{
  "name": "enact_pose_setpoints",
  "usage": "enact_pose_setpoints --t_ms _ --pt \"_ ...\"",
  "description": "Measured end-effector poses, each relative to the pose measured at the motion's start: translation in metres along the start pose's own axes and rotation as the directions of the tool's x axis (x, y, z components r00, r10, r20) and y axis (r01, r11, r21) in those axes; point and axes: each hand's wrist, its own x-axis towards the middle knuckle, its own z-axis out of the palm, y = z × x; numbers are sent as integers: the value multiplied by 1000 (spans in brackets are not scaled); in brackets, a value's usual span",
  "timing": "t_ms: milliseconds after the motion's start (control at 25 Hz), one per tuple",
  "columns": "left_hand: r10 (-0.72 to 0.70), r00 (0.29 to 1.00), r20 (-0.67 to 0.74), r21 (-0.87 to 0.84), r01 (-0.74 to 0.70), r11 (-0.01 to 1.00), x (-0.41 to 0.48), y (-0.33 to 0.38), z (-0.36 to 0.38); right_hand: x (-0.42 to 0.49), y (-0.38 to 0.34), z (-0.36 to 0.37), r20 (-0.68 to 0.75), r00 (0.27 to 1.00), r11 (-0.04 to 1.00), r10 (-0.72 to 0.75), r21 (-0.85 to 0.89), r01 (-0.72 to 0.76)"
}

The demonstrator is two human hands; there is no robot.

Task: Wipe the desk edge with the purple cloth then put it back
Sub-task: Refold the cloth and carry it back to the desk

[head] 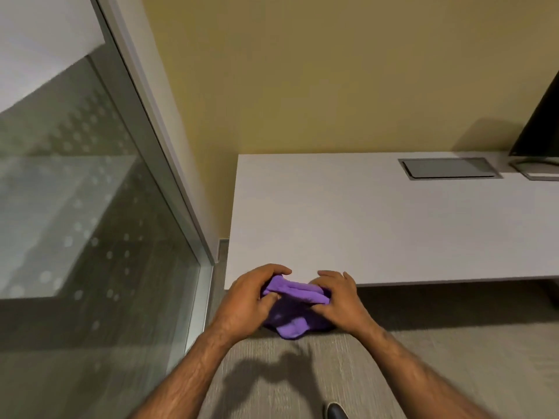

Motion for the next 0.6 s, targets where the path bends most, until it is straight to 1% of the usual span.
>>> enact_pose_setpoints --t_ms 80,120,200,280,360,440,520,600 --pt "-35 998 -59 -126 27 992 1 11 -9 -12 -3 -25 58 997 992 48 111 -54" --pt "-57 994 -88 -170 41 985 3 17 -12 -17 -6 -36 57 996 987 65 146 -73" --pt "-102 987 -126 -209 74 975 8 29 -12 -25 -9 -59 -18 997 976 80 203 -75" --pt "-119 978 -172 -235 77 969 16 42 -9 -28 -12 -78 -128 983 945 131 317 -85" --pt "-122 970 -211 -306 53 951 28 57 -5 -29 -13 -97 -226 951 887 212 454 -90" --pt "-118 968 -221 -372 28 928 40 74 1 -31 -12 -116 -308 905 818 294 571 -72" --pt "-107 964 -241 -397 3 918 53 92 11 -32 -10 -136 -373 871 787 320 617 -25" --pt "-63 956 -285 -357 -45 933 67 110 24 -30 -4 -160 -415 855 785 310 619 16"
